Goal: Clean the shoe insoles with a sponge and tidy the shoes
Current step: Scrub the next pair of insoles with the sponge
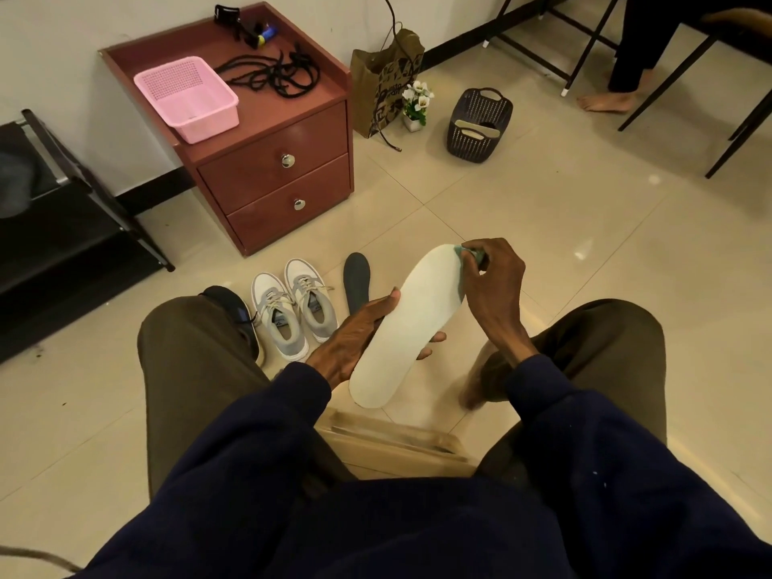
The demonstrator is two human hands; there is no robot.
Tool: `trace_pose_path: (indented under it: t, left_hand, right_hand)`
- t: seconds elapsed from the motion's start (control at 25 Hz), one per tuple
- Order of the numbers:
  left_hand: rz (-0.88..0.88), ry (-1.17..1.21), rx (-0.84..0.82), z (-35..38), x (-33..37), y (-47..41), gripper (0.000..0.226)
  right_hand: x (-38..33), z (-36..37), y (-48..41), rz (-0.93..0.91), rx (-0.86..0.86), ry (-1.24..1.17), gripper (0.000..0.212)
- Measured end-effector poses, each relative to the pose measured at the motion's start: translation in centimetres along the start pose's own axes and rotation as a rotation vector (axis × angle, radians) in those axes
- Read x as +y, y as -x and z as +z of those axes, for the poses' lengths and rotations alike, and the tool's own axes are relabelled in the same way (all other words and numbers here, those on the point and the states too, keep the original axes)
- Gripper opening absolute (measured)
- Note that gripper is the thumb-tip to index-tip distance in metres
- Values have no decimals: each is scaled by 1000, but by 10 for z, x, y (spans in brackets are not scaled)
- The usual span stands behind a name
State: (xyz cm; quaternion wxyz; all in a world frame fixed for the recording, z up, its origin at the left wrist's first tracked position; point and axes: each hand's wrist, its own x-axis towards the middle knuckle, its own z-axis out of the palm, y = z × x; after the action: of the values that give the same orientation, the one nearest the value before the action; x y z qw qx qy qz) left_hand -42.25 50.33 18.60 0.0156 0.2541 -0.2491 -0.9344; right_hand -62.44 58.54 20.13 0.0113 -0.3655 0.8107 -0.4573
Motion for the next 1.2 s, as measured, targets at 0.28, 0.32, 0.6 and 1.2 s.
trace_pose_path:
  t: [0.28, 0.32, 0.6, 1.2]
  left_hand:
    - [26, 47, 144, 1, 8, 2, 54]
    - [48, 66, 177, -2, 9, 1, 50]
    - [89, 40, 296, -16, 17, -3, 44]
    - [145, -392, 57, -10, 2, -6, 44]
  right_hand:
    - [-34, 18, 28, -304, -275, 89, 11]
    - [-42, 22, 36, -351, -318, 78, 11]
    - [-63, 34, 63, -528, -475, -9, 10]
    - [-10, -3, -7, 254, -78, -155, 7]
